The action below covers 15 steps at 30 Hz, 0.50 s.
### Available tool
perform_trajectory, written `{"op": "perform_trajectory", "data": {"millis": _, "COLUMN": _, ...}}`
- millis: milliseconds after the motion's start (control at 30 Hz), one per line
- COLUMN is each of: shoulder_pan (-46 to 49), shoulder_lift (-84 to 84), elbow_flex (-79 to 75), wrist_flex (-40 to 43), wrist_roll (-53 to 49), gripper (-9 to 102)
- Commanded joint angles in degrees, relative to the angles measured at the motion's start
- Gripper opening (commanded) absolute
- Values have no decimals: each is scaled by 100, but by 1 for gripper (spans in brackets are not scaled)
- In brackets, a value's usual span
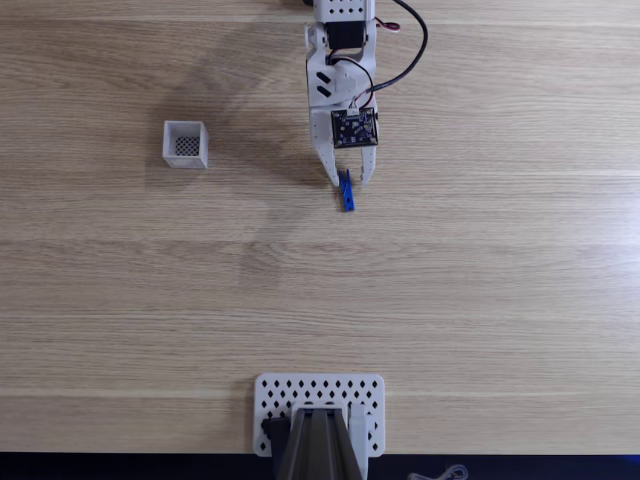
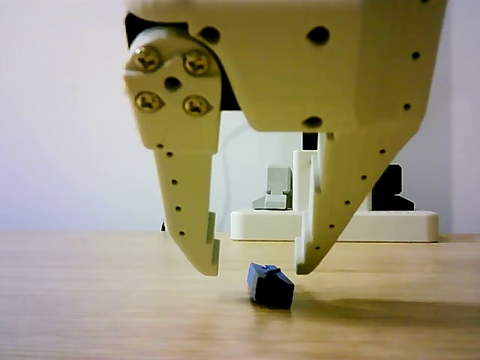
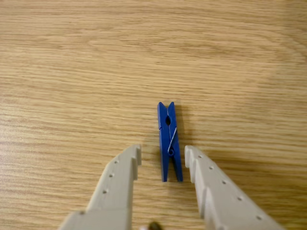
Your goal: Grasp a peg and put it in the crate.
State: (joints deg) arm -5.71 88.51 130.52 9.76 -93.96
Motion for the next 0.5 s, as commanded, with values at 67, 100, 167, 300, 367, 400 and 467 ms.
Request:
{"op": "perform_trajectory", "data": {"millis": 67, "shoulder_pan": 97, "shoulder_lift": 334, "elbow_flex": -202, "wrist_flex": 396, "wrist_roll": -9, "gripper": 14}}
{"op": "perform_trajectory", "data": {"millis": 100, "shoulder_pan": 97, "shoulder_lift": 334, "elbow_flex": -264, "wrist_flex": 527, "wrist_roll": -9, "gripper": 14}}
{"op": "perform_trajectory", "data": {"millis": 167, "shoulder_pan": 97, "shoulder_lift": 316, "elbow_flex": -404, "wrist_flex": 721, "wrist_roll": 0, "gripper": 14}}
{"op": "perform_trajectory", "data": {"millis": 300, "shoulder_pan": 97, "shoulder_lift": 308, "elbow_flex": -492, "wrist_flex": 853, "wrist_roll": 53, "gripper": 14}}
{"op": "perform_trajectory", "data": {"millis": 367, "shoulder_pan": 97, "shoulder_lift": 308, "elbow_flex": -492, "wrist_flex": 853, "wrist_roll": 53, "gripper": 13}}
{"op": "perform_trajectory", "data": {"millis": 400, "shoulder_pan": 97, "shoulder_lift": 308, "elbow_flex": -492, "wrist_flex": 853, "wrist_roll": 53, "gripper": 13}}
{"op": "perform_trajectory", "data": {"millis": 467, "shoulder_pan": 97, "shoulder_lift": 308, "elbow_flex": -510, "wrist_flex": 844, "wrist_roll": 62, "gripper": 13}}
